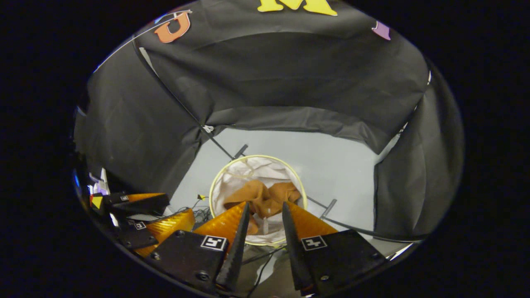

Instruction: Grasp the clothes on the hanger with both hands and then place them into the laundry hamper below.

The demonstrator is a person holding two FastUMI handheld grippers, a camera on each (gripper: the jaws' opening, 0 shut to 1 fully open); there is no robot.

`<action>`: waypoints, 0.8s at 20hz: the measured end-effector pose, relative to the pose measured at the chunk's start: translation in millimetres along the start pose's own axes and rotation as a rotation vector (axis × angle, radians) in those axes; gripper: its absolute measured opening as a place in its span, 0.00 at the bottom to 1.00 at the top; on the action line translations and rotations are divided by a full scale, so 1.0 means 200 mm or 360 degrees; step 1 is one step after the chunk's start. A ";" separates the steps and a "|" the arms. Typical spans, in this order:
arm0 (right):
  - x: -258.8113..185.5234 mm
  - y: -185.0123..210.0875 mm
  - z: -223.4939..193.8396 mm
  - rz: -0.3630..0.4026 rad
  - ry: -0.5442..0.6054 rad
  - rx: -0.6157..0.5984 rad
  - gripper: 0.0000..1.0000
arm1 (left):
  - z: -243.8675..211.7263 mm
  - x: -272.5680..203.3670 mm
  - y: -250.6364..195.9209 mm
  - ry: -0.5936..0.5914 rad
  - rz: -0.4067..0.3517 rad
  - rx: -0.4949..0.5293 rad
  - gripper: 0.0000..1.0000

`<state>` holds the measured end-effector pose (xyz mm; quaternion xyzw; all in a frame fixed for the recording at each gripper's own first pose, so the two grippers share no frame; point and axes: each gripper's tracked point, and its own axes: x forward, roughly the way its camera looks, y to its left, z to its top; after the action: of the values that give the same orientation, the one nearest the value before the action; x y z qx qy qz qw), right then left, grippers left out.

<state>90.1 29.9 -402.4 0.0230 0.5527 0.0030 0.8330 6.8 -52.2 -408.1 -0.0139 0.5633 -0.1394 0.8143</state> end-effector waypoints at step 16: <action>-1.03 -0.03 0.25 -0.0048 -0.0884 -0.0337 0.85 | 0.24 -0.86 0.01 -0.0612 0.0206 -0.0113 0.97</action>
<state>56.4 15.8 -192.8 -0.0723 0.3005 0.0419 0.9501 -4.6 -14.4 -233.2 -0.0328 0.4016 -0.0617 0.9131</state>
